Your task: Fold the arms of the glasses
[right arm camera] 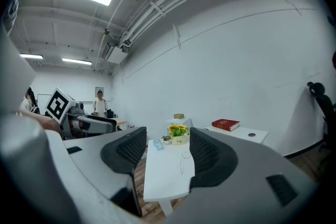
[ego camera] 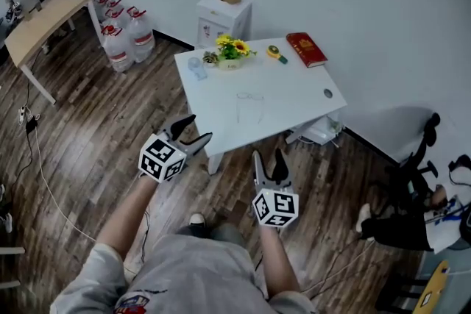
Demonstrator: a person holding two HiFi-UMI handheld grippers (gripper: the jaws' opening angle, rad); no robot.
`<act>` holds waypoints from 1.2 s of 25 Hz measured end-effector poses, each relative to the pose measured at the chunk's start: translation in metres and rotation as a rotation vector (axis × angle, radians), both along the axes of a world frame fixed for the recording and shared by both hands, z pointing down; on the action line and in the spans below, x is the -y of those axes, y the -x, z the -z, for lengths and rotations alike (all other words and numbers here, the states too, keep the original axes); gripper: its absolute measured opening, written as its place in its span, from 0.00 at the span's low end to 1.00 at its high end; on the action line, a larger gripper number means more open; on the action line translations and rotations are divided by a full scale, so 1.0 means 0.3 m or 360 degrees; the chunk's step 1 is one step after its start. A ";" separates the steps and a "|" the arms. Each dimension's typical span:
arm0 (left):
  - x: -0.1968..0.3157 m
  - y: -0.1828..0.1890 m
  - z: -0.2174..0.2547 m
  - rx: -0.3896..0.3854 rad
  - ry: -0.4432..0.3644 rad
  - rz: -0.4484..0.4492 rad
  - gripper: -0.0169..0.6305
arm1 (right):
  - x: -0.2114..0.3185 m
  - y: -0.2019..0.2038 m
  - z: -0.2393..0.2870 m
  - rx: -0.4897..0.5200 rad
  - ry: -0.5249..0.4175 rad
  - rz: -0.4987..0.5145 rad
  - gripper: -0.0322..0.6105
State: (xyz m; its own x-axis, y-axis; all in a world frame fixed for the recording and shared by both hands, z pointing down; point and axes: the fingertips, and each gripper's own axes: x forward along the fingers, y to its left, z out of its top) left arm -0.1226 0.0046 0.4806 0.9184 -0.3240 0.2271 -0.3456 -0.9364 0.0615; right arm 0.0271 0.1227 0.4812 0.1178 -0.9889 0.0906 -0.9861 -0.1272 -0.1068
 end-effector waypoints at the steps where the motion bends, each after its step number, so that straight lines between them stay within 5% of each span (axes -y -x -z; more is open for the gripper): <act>1: 0.018 -0.021 -0.011 0.0006 0.0011 -0.0014 0.45 | 0.020 -0.016 -0.008 0.0003 0.0011 -0.0008 0.43; 11: 0.294 -0.284 -0.109 0.0044 0.0117 -0.0032 0.45 | 0.318 -0.262 -0.082 0.0020 0.0089 0.0008 0.43; 30: 0.861 -0.775 -0.173 0.0206 0.0137 0.0093 0.44 | 1.049 -0.755 -0.077 0.0035 0.0105 0.0379 0.42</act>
